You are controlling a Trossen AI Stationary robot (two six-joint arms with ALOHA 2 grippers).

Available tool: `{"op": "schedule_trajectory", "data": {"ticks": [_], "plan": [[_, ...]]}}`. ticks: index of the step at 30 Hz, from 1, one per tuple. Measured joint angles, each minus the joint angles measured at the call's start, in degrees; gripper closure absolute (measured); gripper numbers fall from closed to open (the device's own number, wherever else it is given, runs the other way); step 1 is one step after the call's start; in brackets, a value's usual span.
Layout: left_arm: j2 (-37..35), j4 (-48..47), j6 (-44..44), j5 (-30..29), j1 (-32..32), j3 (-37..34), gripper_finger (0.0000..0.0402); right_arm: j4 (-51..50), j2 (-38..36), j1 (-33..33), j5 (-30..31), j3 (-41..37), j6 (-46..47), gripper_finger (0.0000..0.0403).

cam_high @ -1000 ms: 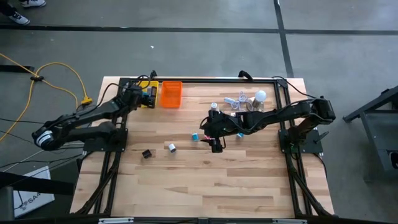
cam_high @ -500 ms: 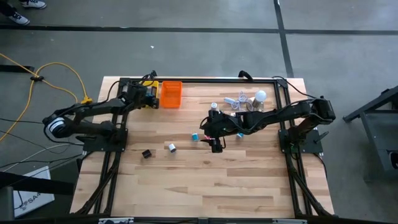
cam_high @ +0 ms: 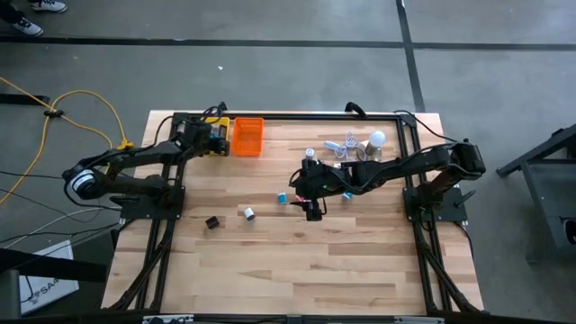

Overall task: Pick & Place Office items
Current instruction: Put the light blue digital clock into the yellow basket

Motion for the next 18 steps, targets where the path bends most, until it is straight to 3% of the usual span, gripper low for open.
{"op": "schedule_trajectory", "data": {"ticks": [18], "plan": [[0.1, -0.4, 3.1, 0.3, 1.2, 0.0, 0.0211, 0.0, 0.0, 0.0, 0.0, 0.0, 0.0, 0.0152]]}}
